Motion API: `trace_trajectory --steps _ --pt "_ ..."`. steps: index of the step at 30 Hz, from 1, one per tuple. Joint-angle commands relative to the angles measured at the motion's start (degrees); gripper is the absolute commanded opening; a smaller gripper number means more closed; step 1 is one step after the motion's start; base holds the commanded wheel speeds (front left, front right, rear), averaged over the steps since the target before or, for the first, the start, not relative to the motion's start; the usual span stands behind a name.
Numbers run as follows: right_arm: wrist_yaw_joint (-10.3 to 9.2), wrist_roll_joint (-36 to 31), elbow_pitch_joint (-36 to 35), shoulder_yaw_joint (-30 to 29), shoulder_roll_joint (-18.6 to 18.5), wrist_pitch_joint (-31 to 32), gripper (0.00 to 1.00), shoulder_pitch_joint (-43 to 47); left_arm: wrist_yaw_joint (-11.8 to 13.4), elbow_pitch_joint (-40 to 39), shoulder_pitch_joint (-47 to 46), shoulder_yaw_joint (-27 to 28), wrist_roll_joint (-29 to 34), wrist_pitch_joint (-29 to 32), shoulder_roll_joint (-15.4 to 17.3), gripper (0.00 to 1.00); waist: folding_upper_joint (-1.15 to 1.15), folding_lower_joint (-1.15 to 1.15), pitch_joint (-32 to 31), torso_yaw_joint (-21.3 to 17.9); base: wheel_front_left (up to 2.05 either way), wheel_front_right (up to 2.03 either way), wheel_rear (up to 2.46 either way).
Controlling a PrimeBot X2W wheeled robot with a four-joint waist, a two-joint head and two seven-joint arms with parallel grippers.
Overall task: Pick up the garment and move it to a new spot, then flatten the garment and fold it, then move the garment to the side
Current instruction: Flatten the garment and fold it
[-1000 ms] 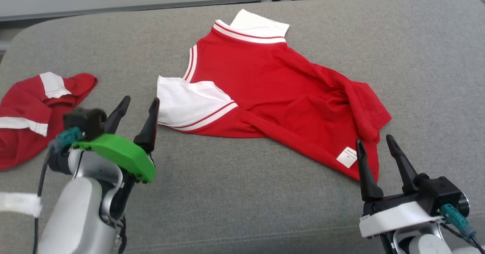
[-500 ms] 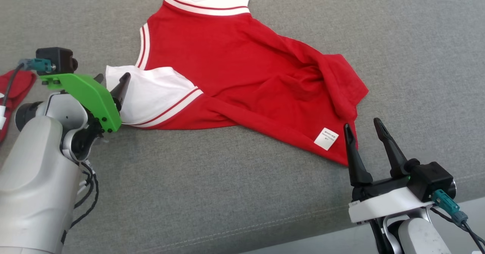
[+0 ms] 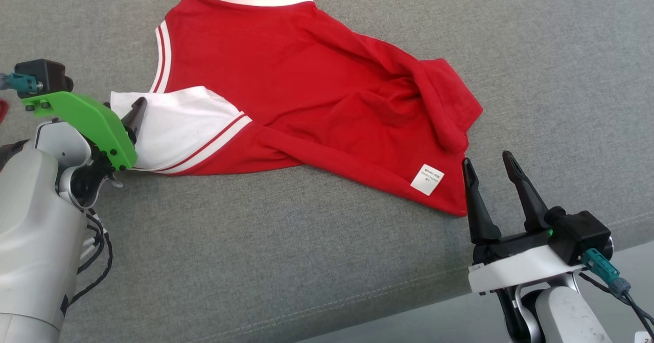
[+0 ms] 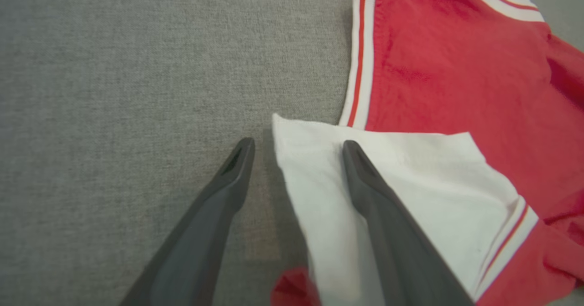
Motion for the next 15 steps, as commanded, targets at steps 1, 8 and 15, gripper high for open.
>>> trace_trajectory --steps 1,8,15 --pt "-0.02 0.4 -0.1 0.1 -0.1 -0.2 1.0 -0.7 -0.1 0.8 -1.3 -0.7 -0.5 -0.6 0.4 1.0 0.0 0.0 0.1 0.0 0.0 0.0 0.0" --pt "-0.02 0.7 -0.2 -0.6 -0.1 -0.2 1.0 -0.8 -0.1 0.2 -2.2 -4.5 -2.1 -2.9 0.8 0.0 0.0 0.0 0.0 0.4 0.0 0.0 0.0" --pt "-0.02 1.2 -0.1 -1.6 -0.1 -0.2 1.0 -0.2 -0.1 -4.0 -1.0 -9.0 -2.6 -7.4 2.7 0.0 0.0 0.0 -1.0 1.6 0.0 0.0 0.0"
